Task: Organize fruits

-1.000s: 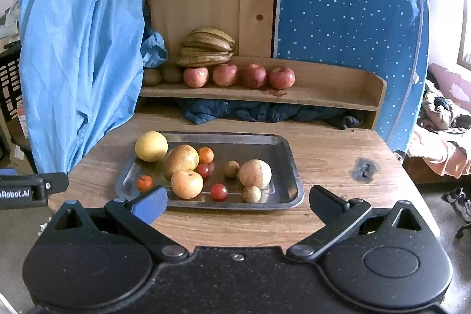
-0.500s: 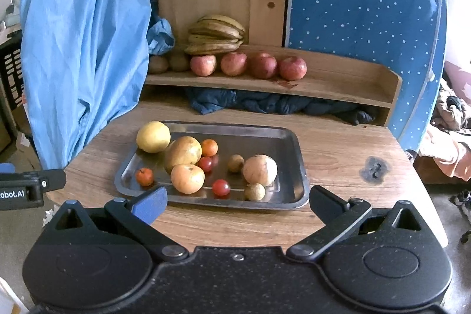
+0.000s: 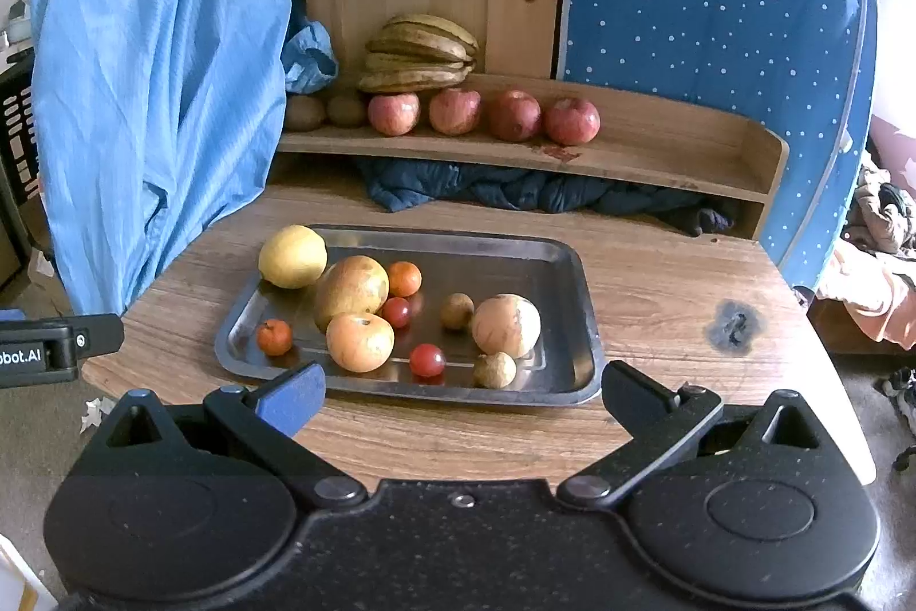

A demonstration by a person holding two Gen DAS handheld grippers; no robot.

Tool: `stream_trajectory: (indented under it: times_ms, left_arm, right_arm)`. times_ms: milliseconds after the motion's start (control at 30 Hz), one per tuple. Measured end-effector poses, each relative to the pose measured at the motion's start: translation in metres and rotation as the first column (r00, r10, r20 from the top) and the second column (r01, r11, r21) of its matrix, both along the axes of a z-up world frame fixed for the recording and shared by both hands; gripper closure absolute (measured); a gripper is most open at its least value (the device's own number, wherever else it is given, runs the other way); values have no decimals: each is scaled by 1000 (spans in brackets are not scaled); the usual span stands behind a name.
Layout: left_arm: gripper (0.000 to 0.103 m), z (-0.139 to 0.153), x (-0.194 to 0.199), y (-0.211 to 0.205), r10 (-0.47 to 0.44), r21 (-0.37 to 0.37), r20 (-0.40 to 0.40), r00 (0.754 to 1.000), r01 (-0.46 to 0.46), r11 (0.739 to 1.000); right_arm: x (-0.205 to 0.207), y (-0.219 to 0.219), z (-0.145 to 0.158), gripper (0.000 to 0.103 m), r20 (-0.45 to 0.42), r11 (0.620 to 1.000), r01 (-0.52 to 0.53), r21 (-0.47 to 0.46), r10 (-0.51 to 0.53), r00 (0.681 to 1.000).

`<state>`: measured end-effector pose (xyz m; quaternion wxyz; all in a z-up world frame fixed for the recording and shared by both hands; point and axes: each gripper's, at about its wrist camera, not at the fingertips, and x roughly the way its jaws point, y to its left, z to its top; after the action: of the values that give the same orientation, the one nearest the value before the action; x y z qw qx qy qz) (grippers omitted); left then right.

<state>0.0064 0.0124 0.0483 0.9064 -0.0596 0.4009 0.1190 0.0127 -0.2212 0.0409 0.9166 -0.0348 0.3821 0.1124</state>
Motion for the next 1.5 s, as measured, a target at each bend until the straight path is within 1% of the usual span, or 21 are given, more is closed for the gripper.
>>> stream_trajectory:
  times_ms: [967,1500]
  left_arm:
    - [0,-2,-1,-8,-17,-5,-3,1000,17,1000]
    - [0,-2,-2,-14,-44,-8,-12,999,44,999]
  right_arm:
    - [-2,-3,-2,1,-4,1000,17,-10,-17,1000]
    - [-7,-8,-2,1,-7,999,35,-9,-35,999]
